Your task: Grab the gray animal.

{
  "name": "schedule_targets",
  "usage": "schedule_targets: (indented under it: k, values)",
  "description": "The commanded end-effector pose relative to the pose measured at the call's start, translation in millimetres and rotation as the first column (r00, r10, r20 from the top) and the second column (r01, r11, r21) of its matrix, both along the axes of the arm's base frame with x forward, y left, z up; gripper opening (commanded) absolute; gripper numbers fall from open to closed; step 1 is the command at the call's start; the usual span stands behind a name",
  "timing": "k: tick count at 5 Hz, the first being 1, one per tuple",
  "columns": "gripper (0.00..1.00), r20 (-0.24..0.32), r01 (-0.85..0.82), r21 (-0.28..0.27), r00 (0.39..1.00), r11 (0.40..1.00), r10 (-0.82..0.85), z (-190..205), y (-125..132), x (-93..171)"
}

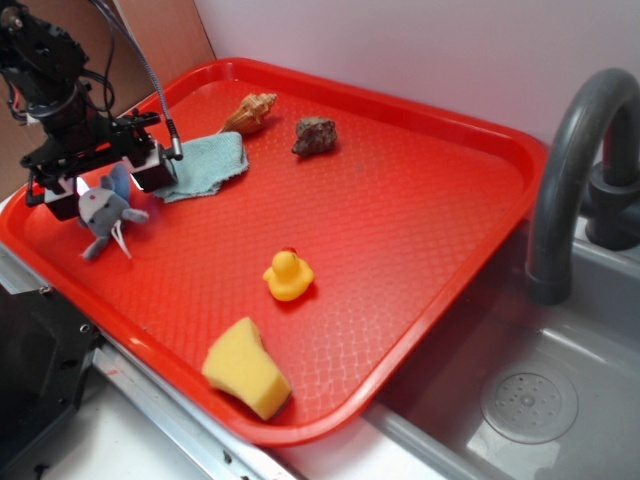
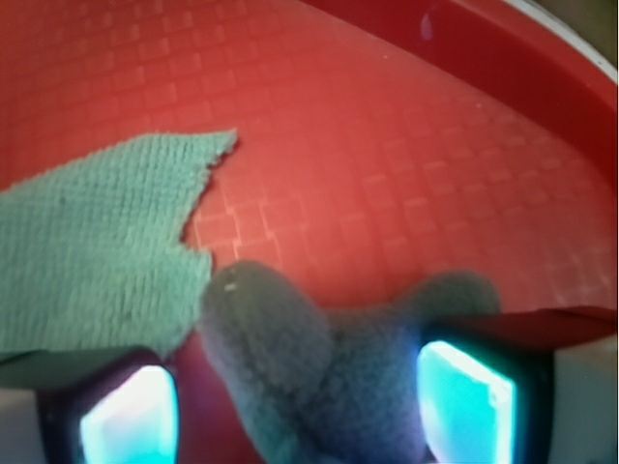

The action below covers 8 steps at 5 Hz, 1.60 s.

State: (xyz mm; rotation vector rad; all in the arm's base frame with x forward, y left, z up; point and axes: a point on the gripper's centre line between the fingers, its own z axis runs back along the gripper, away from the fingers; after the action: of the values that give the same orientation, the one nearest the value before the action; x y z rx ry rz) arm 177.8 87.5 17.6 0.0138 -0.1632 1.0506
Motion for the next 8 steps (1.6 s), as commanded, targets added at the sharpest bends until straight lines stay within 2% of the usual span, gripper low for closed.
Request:
schedule_targets:
  k: [1, 2, 3, 4, 5, 6, 7, 8]
  values:
    - [0.0, -0.025, -0.006, -0.011, 1.0, 1.0, 0.005, -16, -6, -9]
    - [0.0, -0.028, -0.007, -0.005, 1.0, 1.0, 0.007, -17, -9, -11]
    - [0.0, -0.011, -0.002, 0.034, 1.0, 0.999, 0.002, 6, -8, -8]
    - [0.0, 0.026, -0.008, 0.029, 1.0, 1.0, 0.007, 42, -14, 2]
    - [0.0, -0.013, 0.087, 0.006, 0.996, 0.996, -0.087, 79, -21, 13]
    - [0.0, -0.01, 0.257, -0.028, 0.966, 0.966, -0.258, 119, -41, 21]
    - [0.0, 0.021, 0.379, -0.078, 0.925, 0.922, -0.378, 156, -64, 27]
    - [0.0, 0.078, 0.447, -0.065, 0.894, 0.892, -0.442, 188, -80, 22]
